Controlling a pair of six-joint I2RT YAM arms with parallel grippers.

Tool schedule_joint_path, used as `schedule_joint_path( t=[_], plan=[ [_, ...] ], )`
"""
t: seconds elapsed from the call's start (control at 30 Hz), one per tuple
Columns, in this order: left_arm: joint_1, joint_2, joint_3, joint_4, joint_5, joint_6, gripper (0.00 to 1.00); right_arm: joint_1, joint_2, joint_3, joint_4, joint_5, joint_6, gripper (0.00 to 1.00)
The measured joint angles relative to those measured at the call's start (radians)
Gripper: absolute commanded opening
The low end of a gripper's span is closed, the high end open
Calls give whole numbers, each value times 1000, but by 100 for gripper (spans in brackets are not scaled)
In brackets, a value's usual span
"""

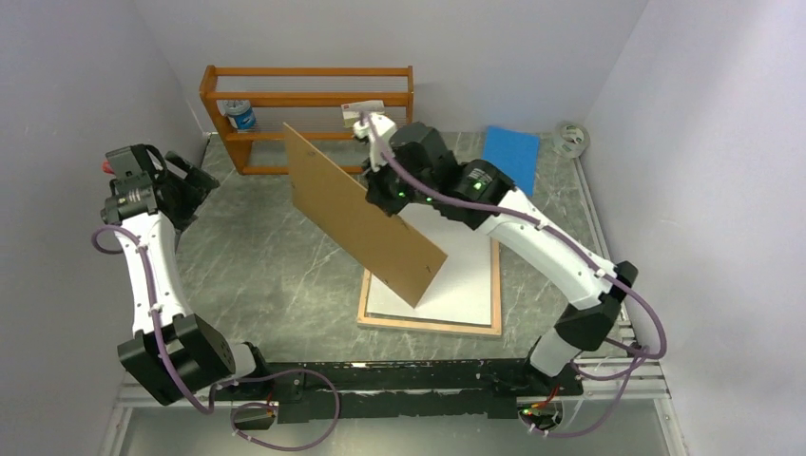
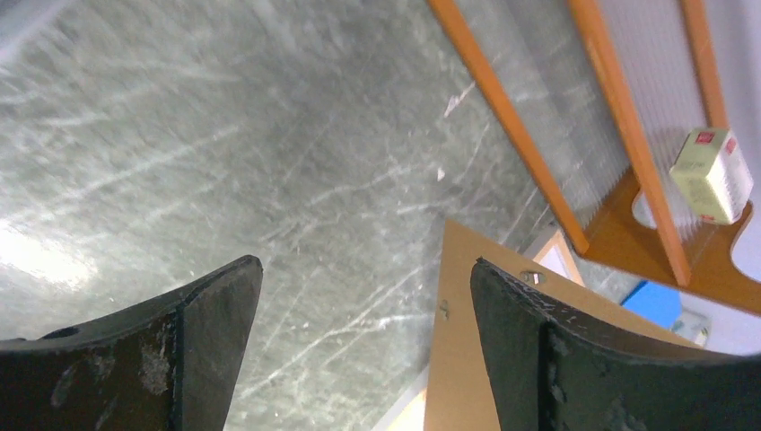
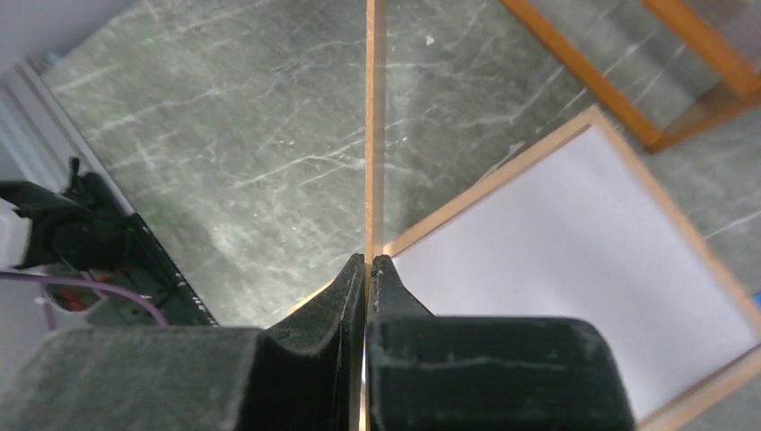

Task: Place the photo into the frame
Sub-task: Turn over the photo frame item at the center of the board.

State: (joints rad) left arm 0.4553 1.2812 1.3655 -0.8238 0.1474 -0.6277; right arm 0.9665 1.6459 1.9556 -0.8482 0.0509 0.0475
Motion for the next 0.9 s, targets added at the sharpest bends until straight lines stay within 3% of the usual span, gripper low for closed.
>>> schedule_joint_path(
  t=[0.27, 0.5, 0.9],
  plan=[
    [0, -43, -317, 176, 204, -82, 90, -200, -164, -305, 136, -239, 208, 0],
    [-26, -11, -438, 310, 400, -105, 90, -389, -303, -585, 328, -459, 412, 0],
    [-249, 44, -702, 583, 556, -196, 94, -609, -385, -953, 703, -633, 732, 0]
  ],
)
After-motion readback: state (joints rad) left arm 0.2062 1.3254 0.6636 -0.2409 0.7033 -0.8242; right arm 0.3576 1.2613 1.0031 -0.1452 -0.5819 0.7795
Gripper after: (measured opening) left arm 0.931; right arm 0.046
